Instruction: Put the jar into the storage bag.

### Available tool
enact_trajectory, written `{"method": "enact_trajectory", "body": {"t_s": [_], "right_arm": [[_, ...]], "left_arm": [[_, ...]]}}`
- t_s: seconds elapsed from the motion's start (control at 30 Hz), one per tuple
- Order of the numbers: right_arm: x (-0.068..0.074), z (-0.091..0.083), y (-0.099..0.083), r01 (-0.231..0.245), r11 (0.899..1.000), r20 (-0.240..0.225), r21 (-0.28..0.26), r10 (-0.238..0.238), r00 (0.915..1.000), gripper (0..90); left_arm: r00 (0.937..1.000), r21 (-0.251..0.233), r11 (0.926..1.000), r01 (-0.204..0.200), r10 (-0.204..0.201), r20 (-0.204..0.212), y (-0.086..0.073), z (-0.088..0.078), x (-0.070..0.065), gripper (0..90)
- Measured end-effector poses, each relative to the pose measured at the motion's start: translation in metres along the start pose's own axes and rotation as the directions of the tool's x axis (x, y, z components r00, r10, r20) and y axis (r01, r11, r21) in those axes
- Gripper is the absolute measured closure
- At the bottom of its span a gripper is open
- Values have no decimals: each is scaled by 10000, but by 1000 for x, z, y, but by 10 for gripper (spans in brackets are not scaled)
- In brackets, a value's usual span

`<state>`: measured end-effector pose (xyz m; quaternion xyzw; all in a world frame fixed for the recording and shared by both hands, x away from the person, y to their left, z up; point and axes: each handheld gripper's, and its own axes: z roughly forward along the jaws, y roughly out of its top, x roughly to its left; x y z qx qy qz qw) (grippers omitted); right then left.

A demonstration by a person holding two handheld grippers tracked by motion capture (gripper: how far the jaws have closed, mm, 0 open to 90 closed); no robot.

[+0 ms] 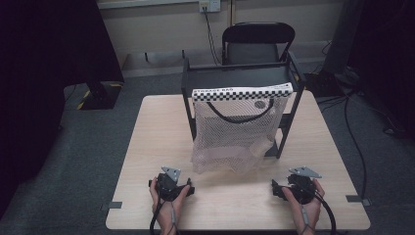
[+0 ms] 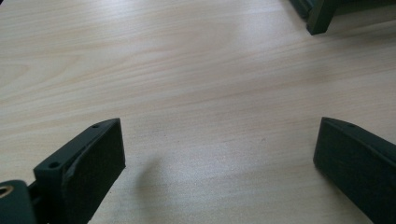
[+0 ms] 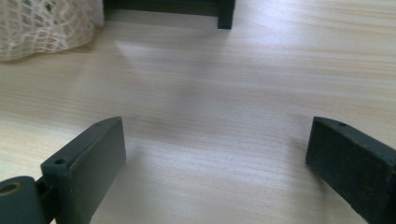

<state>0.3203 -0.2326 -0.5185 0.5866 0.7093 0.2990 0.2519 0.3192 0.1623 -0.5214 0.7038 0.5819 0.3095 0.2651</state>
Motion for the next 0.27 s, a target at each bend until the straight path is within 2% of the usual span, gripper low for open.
{"method": "enact_trajectory", "body": {"t_s": [0.07,0.27], "right_arm": [[1,1,0,94,9999,110,102,-95,9999,27],[0,1,0,77,9999,93,93,-78,9999,25]], "left_arm": [[10000,23,10000,38,-38,-28,0,0,0,11],[9990,184,9992,349,-354,266,0,2,4,3]]}}
